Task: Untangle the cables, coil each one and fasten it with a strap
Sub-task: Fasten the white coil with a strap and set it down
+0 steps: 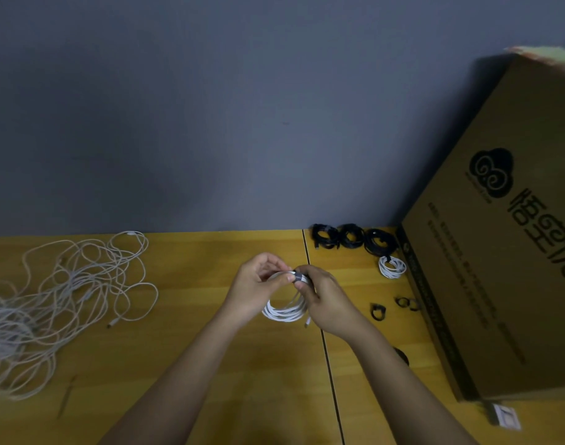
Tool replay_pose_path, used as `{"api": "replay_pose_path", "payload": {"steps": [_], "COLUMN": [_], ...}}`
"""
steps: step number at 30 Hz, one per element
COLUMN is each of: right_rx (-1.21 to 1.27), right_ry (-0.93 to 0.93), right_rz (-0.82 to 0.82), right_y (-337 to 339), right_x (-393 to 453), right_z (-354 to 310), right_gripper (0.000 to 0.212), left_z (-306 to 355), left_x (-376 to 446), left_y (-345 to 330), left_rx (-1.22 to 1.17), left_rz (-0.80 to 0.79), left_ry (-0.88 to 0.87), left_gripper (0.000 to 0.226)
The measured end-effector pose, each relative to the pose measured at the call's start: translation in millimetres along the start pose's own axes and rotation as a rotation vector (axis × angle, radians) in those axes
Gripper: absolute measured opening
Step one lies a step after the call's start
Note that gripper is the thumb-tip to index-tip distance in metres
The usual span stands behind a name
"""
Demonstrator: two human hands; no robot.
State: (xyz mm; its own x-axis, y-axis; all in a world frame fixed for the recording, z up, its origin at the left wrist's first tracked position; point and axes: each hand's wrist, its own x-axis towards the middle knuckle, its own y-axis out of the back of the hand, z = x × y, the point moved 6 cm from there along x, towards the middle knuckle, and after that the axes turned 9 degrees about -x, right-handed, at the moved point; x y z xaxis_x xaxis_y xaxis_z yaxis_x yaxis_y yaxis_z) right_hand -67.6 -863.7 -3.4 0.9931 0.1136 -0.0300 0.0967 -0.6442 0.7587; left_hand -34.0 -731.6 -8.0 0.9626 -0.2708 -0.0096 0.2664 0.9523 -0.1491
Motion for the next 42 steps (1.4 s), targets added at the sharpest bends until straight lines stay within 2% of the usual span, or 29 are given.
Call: {"api": "replay_pose_path", "payload": {"steps": [4, 8, 11, 13, 20, 26, 32, 36, 42], "right_rx": [-0.021, -0.045, -0.048, -0.028, 0.497, 0.709, 0.541, 0.384, 0.175], "right_ry": [-0.016, -0.047, -0.073, -0.074, -0.29, -0.42, -0.431, -0.476, -0.446], "right_rz": [-0.009, 0.043, 0.027, 0.029, -0.049, 0.172, 0.179, 0.208, 0.206], "right_y": [-4, -6, -5, -4, -13, -15, -4, 13, 37], "right_x": [4, 7, 10, 10, -1, -4, 6, 16, 60], "right_z": [8, 17, 26, 31, 51, 77, 134, 189, 265], "right_gripper": [0.022, 0.021, 0.023, 0.023, 0.018, 0.026, 0.029, 0.032, 0.04], "left_z": [-5, -10, -16, -18, -27, -38, -70, -95, -122], "left_x": [3, 2, -1, -1, 7, 25, 56, 80, 103], "left_y": [-2, -4, -4, -5, -6, -26, -63, -78, -86], "left_rx": [0.088, 0.339, 0.535, 0.596, 0.412, 0.345, 0.38, 0.459, 0.668], "left_rz": [-0.021, -0.039, -0.111, -0.135, -0.033, -0.042, -0.111, -0.038, 0.029], "left_ry": [0.005, 0.009, 0.025, 0.011, 0.053, 0.051, 0.136, 0.231, 0.302], "left_gripper": [0.016, 0.012, 0.032, 0.036, 0.025, 0.022, 0.025, 0.029, 0.025]}}
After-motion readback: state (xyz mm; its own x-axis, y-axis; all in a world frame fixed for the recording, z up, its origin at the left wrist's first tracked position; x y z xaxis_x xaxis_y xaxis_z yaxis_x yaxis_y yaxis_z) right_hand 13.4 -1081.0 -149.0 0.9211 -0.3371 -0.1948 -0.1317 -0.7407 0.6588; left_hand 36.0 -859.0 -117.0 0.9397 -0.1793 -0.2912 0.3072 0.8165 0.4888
